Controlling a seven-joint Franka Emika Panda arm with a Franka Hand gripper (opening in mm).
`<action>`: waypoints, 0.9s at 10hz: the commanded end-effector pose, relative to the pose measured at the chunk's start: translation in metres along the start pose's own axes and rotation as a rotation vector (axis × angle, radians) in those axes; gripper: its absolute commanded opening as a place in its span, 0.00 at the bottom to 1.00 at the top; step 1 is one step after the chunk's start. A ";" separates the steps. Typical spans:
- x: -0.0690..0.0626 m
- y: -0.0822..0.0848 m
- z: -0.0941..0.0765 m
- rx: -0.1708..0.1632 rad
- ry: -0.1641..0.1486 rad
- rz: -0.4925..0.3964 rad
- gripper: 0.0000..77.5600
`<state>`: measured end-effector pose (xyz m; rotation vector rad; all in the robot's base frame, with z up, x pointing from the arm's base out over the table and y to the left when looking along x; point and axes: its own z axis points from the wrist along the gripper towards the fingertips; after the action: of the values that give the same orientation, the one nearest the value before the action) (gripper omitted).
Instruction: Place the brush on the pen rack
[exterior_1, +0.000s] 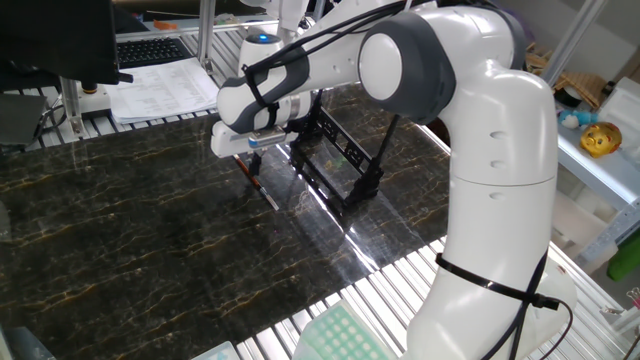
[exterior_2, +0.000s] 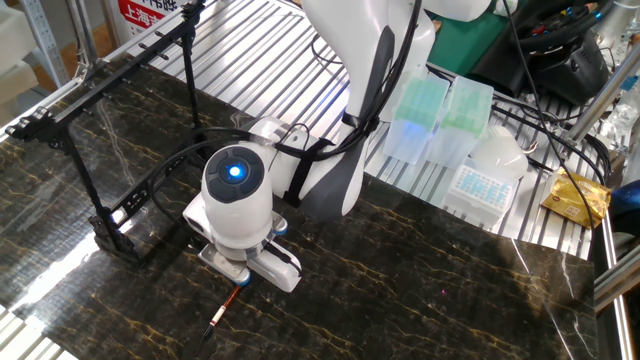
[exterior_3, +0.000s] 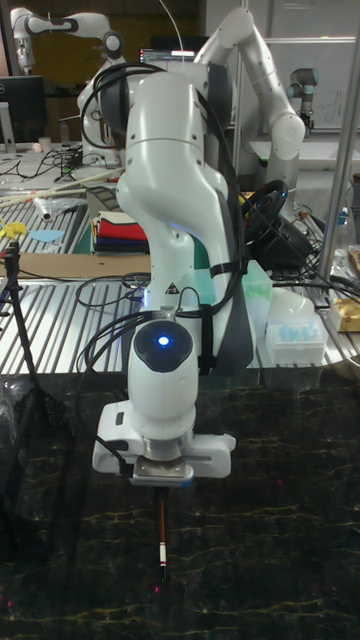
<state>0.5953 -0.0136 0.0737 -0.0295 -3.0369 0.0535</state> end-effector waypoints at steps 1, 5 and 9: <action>-0.002 0.001 0.002 -0.003 -0.015 0.002 0.00; -0.005 -0.002 -0.001 -0.002 -0.053 -0.035 0.00; -0.006 -0.003 -0.001 -0.002 -0.062 -0.043 0.00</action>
<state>0.5995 -0.0155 0.0726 0.0323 -3.0922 0.0487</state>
